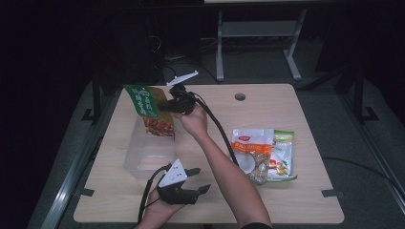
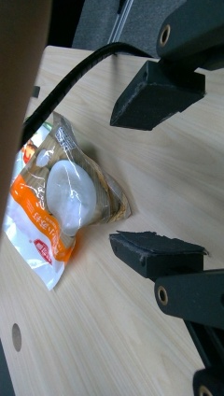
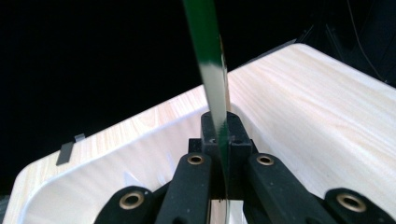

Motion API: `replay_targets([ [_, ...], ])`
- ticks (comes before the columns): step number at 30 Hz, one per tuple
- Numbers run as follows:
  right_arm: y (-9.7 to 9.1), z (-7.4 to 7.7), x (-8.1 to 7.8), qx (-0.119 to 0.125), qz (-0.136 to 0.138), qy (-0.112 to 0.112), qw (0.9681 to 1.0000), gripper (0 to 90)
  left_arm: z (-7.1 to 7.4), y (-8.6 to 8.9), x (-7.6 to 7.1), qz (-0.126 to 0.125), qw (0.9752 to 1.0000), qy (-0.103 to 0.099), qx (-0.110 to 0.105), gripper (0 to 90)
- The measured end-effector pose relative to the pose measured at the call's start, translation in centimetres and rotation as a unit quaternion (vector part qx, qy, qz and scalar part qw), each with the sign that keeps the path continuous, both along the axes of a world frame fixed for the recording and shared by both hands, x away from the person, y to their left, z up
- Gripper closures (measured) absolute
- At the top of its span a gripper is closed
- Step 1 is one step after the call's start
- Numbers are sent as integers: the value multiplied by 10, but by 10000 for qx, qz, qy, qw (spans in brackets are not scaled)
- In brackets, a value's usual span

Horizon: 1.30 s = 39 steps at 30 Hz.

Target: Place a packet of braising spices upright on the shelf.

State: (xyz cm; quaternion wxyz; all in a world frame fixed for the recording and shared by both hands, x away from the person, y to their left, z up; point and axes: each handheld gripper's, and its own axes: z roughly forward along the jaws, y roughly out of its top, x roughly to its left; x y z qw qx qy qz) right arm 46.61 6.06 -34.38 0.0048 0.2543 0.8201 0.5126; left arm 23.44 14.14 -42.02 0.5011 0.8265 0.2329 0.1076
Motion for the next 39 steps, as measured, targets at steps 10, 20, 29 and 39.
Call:
replay_targets([
  [10, -10, -9, 4, 141, 20, -9, 9999, 885, -1, 0, 1, 8, 10000, 0, 13, 365],
  [20, -25, -2, 5, -164, -145, 81, 9997, 661, -2, -2, 2, 8, 10000, 12, 58, 362],
  [29, -50, 3, 5, -186, -257, 222, 9993, 553, -3, -4, 4, 36, 9999, 19, 96, 353],
  [39, -80, 7, -1, -194, -326, 339, 9987, 462, -5, -5, 6, 12, 9999, 60, 106, 341],
])
